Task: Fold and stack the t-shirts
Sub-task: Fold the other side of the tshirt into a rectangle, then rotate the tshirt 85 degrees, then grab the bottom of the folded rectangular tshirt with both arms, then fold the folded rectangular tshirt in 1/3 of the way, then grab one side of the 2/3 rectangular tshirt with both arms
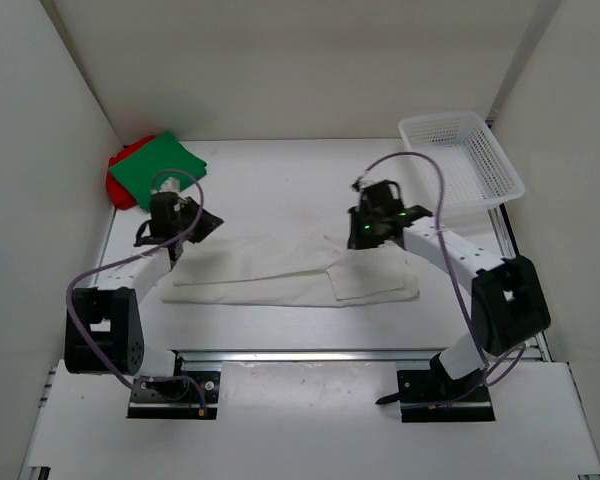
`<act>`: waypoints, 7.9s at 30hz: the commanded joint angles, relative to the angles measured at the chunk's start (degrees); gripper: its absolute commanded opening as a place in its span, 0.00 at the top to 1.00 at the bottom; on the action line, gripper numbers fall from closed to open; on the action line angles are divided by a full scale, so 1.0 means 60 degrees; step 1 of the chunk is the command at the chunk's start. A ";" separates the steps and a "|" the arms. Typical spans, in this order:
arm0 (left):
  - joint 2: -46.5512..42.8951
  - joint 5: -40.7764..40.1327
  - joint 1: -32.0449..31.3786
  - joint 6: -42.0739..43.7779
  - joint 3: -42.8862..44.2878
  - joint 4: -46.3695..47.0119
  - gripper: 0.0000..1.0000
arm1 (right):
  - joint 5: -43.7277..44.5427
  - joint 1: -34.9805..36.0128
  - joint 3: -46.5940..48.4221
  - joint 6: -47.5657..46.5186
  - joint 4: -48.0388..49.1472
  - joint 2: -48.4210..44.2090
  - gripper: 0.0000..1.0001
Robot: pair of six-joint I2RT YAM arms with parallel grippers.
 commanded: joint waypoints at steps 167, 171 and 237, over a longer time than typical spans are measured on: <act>0.3690 -0.0326 -0.4054 0.0914 0.5020 -0.1887 1.00 | -0.3429 -0.4426 -0.2479 0.3036 0.5075 -0.0669 1.00; 0.5098 -0.0502 -0.3850 0.0812 0.6574 -0.2181 1.00 | -0.3562 -0.4647 -0.1276 0.2950 0.5075 0.1059 1.00; 0.0911 -0.1777 -0.6809 -0.1166 -0.3310 0.2608 0.45 | -0.2638 -0.3007 -0.7734 0.2846 0.6524 -0.2599 0.62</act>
